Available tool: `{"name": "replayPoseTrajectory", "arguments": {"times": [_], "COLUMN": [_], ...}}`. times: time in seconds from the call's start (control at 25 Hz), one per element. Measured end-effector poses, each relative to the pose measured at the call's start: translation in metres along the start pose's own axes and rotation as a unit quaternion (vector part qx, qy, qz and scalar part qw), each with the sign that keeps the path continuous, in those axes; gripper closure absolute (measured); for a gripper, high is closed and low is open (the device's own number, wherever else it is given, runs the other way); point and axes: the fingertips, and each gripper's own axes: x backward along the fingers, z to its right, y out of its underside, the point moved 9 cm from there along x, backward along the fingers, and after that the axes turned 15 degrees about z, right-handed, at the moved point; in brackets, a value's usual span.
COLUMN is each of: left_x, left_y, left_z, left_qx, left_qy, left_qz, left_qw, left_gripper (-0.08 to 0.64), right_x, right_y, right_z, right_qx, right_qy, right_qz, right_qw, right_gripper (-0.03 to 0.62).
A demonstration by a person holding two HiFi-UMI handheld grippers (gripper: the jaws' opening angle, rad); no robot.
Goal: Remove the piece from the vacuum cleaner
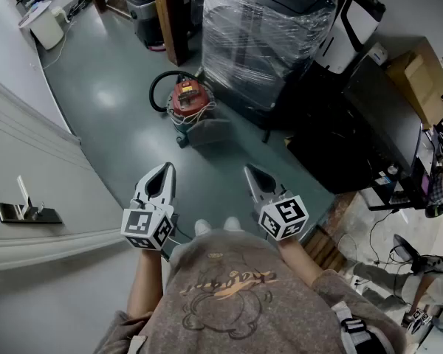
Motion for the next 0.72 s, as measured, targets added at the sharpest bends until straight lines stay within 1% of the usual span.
{"name": "replayPoseTrajectory", "arguments": {"times": [0.16, 0.36, 0.56, 0.72], "left_x": [-0.004, -0.004, -0.008, -0.015], "left_y": [-0.003, 0.003, 0.017, 0.019], "left_z": [-0.002, -0.009, -0.019, -0.022], "left_qx": [-0.001, -0.003, -0.005, 0.005], "left_qy": [0.007, 0.027, 0.049, 0.064], "left_qz": [0.002, -0.007, -0.014, -0.019], "left_qw": [1.0000, 0.9996, 0.9987, 0.9977], "left_gripper": [0.560, 0.560, 0.560, 0.560], "right_x": [-0.005, -0.004, 0.001, 0.001], "right_y": [-0.002, 0.003, 0.018, 0.025], "right_z": [-0.002, -0.007, -0.009, -0.012], "right_qx": [-0.002, -0.007, 0.001, -0.006], "right_qy": [0.009, 0.027, 0.059, 0.077], "right_qz": [0.005, 0.010, 0.010, 0.005], "right_qw": [1.000, 1.000, 0.998, 0.997], "right_gripper": [0.592, 0.592, 0.592, 0.592]}}
